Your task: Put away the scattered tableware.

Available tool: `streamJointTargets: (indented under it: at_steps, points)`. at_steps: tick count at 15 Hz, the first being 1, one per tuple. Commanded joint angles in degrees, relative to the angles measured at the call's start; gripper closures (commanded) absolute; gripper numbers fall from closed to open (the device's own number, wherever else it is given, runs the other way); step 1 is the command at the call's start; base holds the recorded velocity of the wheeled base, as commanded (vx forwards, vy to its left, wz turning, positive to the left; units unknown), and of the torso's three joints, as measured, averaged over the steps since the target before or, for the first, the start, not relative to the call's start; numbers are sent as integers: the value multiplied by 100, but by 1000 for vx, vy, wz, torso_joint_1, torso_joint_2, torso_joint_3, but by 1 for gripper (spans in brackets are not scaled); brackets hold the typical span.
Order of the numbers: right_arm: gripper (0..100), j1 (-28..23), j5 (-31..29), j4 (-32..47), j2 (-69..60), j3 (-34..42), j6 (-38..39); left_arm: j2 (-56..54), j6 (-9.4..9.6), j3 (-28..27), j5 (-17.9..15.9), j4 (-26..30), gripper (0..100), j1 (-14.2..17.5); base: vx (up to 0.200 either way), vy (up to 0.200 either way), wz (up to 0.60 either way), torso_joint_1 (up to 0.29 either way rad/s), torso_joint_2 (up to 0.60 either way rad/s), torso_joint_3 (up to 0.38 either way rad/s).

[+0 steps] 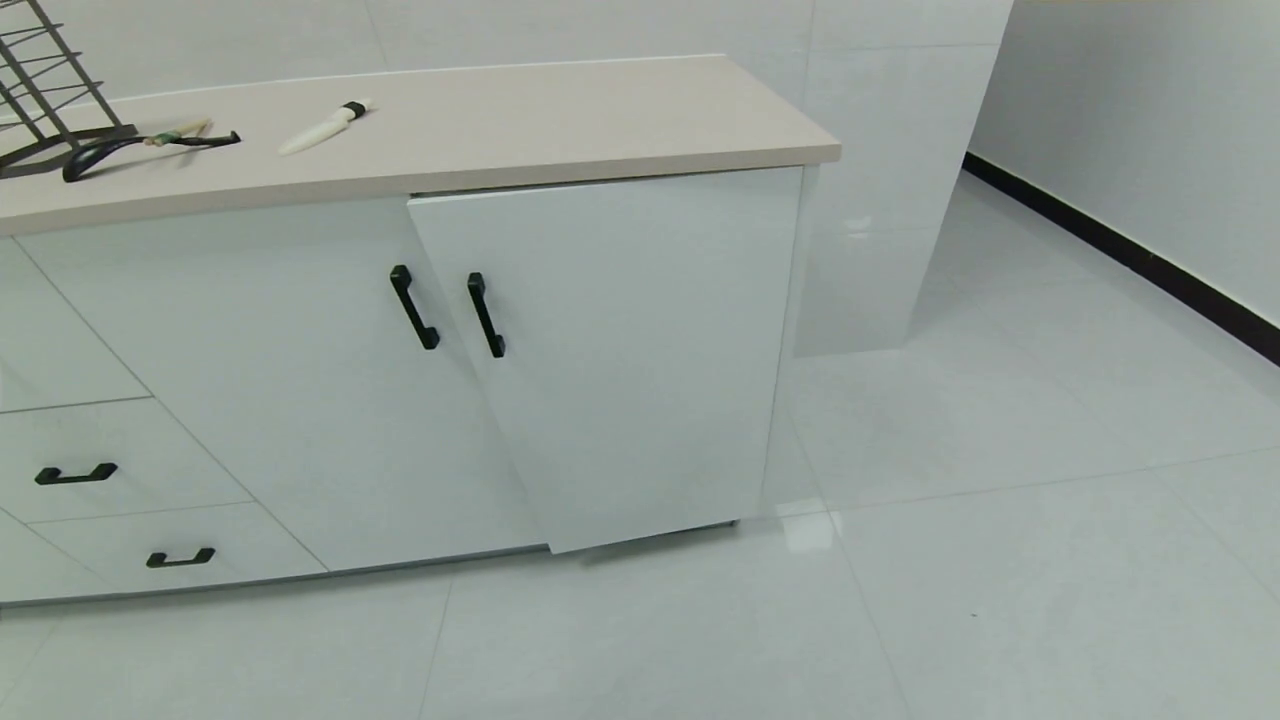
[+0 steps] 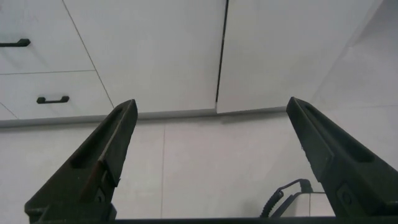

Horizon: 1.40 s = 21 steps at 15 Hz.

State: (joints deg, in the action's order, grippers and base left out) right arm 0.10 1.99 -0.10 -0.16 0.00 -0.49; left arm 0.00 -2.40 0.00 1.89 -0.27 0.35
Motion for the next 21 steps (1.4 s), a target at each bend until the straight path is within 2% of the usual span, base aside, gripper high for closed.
streamJointTargets:
  at_steps: [1, 21]
  points:
    - [100, -1, 3, 1, 16, 0, -4, 0, 12, 0, 4, 0, 0, 0, 0, 200, 0, 2, -2, -2]
    - [100, -1, -32, 1, 16, 0, 22, 0, -6, 0, 4, 0, 0, 0, 0, 200, 0, 3, 3, 2]
